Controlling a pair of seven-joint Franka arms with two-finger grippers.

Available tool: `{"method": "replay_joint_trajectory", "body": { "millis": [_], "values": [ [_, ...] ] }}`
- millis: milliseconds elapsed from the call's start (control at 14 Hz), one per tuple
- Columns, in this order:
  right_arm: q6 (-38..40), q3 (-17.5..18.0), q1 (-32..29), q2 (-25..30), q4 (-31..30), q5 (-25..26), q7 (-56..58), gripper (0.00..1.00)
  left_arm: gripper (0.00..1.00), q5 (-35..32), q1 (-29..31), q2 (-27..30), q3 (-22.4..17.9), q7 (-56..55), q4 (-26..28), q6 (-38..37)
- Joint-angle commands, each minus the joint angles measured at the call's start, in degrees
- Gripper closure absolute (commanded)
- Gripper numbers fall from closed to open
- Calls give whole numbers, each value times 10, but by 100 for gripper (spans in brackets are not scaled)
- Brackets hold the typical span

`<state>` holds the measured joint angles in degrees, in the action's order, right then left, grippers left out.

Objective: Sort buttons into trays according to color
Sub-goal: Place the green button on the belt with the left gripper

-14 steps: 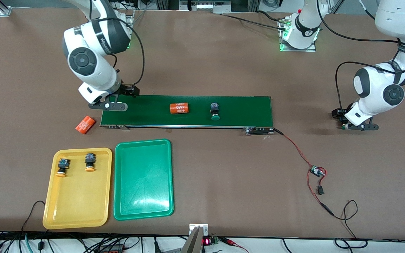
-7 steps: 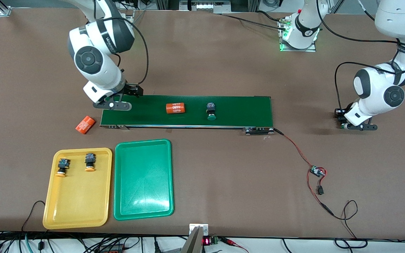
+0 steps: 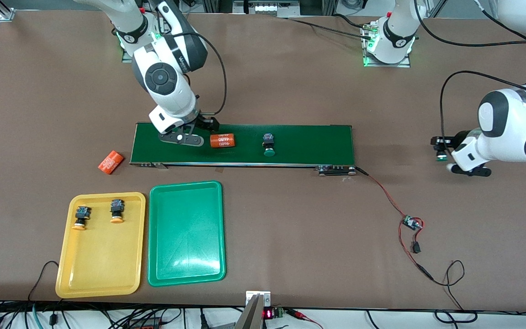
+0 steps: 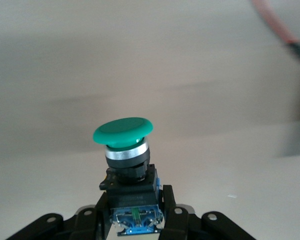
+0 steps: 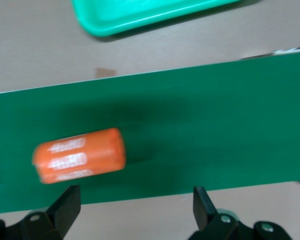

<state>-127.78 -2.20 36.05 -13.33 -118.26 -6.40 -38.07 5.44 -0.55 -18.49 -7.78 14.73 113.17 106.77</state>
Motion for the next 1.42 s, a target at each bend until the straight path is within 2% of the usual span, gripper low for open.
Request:
{"method": "replay_joint_trajectory", "body": {
  "millis": [0, 214, 498, 854, 1068, 1139, 1210, 1353],
  "values": [
    [-12, -2, 18, -7, 12, -16, -6, 0, 76, 19, -6, -6, 64, -46, -26, -24],
    [-20, -2, 29, -12, 15, -14, 1, 0, 77, 21, -9, -8, 155, -170, -38, -17],
    [-39, -2, 34, -22, 15, -6, 4, 0, 78, 25, -23, -24, 252, -259, -31, 67],
    [-61, -2, 36, -29, 15, -7, 5, 0, 79, 25, -45, -56, 326, -385, -15, 163],
    [-67, -2, 39, -34, 15, -7, 4, 0, 75, 24, -49, -65, 340, -388, 6, 211],
    [-68, -2, 40, -36, 15, -7, 4, 0, 57, 25, -50, -67, 341, -390, 6, 212],
    [-69, -2, 41, -37, 15, -7, 4, 0, 1, 24, -51, -67, 342, -390, 6, 210],
    [-74, -2, 45, -40, 15, -7, 3, 0, 0, 24, -49, -53, 349, -388, 3, 186]
  ]
}}
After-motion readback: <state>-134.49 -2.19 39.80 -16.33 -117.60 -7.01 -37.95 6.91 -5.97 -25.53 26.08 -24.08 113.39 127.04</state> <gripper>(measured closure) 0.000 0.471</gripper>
